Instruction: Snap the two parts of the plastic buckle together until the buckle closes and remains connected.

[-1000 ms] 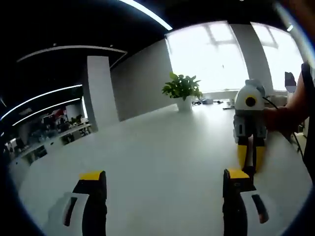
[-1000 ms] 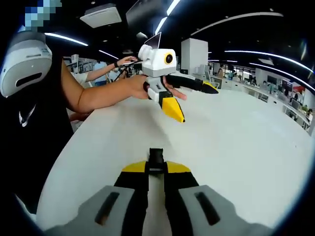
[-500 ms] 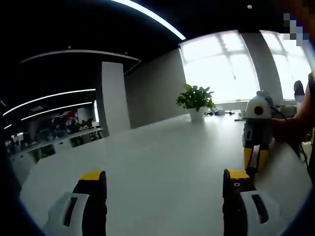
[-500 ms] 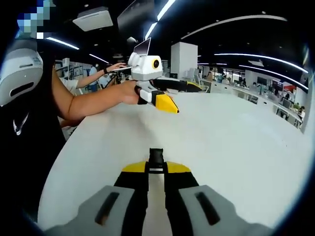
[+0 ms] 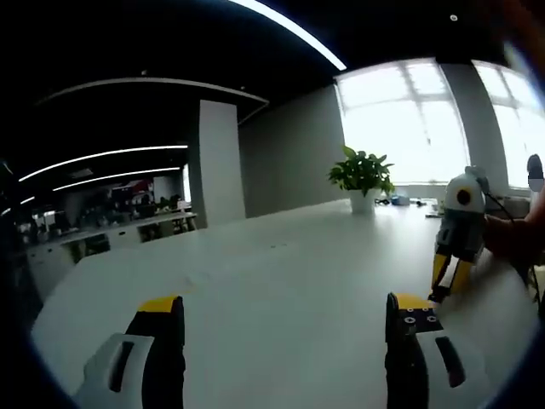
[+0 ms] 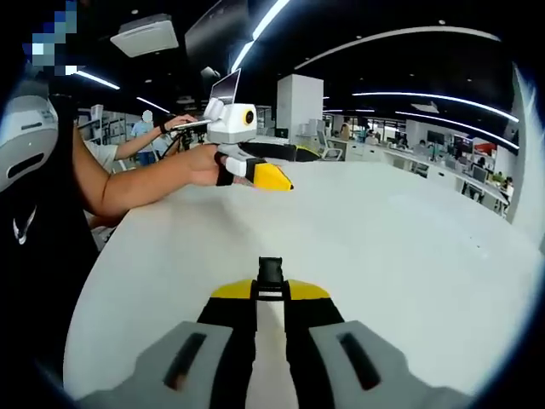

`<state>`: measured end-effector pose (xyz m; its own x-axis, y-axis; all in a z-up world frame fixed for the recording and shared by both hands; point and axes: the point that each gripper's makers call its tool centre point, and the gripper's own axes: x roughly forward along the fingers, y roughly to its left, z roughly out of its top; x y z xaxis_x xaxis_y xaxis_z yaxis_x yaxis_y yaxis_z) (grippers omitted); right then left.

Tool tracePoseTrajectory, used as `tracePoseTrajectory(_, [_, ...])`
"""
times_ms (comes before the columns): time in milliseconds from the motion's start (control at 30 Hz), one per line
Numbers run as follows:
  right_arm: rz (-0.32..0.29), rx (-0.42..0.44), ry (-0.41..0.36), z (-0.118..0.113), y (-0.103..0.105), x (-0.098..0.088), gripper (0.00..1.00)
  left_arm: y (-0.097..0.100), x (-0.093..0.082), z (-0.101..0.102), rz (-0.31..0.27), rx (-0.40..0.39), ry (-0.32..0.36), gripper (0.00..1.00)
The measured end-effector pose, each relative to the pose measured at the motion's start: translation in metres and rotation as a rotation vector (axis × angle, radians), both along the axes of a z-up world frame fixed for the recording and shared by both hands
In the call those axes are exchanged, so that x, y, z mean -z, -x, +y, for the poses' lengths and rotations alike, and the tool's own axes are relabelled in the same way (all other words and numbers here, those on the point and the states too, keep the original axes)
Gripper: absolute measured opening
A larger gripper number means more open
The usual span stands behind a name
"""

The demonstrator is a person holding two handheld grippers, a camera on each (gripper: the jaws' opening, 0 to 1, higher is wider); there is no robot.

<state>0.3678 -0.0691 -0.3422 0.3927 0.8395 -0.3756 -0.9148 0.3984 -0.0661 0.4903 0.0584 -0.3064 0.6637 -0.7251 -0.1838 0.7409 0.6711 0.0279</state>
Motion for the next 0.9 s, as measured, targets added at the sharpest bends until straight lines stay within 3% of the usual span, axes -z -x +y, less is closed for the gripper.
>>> tracePoseTrajectory(200, [-0.001,0.076,-0.017,-0.007,-0.014,-0.004,0.10,0.003,0.002,-0.003,0.030,0.024,0.003,0.99])
tracePoseTrajectory(367, [-0.011,0.150,-0.029,-0.013,-0.028,-0.008,0.10,0.005,0.016,-0.008,0.039,0.038,-0.074,0.99])
tracePoseTrajectory(900, [0.001,0.304,-0.058,-0.030,-0.059,-0.015,0.10,0.008,0.017,-0.015,0.052,0.043,-0.064,0.99])
